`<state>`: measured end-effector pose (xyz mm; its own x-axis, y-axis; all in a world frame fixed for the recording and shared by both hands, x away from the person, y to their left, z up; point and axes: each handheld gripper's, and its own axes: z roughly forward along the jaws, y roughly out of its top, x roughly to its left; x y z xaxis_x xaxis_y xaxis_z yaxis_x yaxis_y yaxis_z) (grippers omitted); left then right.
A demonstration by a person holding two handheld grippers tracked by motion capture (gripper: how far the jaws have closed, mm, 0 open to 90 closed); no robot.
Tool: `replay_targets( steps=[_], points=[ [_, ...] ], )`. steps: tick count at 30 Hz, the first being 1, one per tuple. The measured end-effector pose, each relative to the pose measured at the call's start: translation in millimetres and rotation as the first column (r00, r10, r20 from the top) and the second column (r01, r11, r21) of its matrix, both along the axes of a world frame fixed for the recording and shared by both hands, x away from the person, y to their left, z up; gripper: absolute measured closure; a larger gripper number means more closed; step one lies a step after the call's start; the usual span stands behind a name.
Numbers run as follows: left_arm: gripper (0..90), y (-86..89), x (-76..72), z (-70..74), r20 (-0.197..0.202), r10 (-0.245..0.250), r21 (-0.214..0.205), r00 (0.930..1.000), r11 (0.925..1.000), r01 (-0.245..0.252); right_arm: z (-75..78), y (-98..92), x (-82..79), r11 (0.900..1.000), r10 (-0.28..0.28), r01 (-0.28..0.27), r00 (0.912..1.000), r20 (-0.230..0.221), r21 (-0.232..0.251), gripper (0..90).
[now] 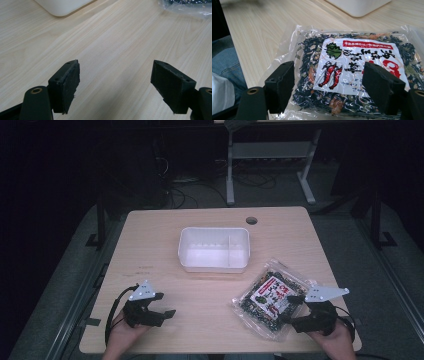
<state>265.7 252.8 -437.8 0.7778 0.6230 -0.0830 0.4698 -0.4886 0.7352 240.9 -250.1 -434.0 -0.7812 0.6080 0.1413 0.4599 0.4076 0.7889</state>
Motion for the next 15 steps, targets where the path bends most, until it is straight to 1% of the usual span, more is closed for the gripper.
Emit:
replay_targets(
  steps=[5, 8, 12, 15],
  points=[
    [22.5, -2.7, -0.4, 0.2, -0.003, -0.009, 0.005, 1.0000, 0.9999, 0.009, 0.4, -1.7, -0.4, 1.0000, -0.007, 0.007, 1.0000, 0.002, 0.002, 24.7],
    [23.3, -7.4, -1.5, 1.7, -0.001, -0.019, 0.001, 0.9998, 0.9998, 0.019, 1.3, -3.4, -0.8, 0.9999, -0.016, 0.016, 0.9998, 0.010, 0.003, 24.6],
    [25.0, -18.8, -2.7, 5.8, -0.002, -0.053, -0.001, 0.9986, 0.9986, 0.053, 1.6, -4.7, -0.4, 0.9996, -0.026, 0.026, 0.9996, 0.010, 0.006, 24.5],
    [31.2, -27.6, -2.5, 9.6, -0.006, -0.084, -0.011, 0.9965, 0.9965, 0.083, 1.8, -5.7, -0.2, 0.9993, -0.035, 0.035, 0.9994, 0.009, 0.012, 24.3]
  ],
)
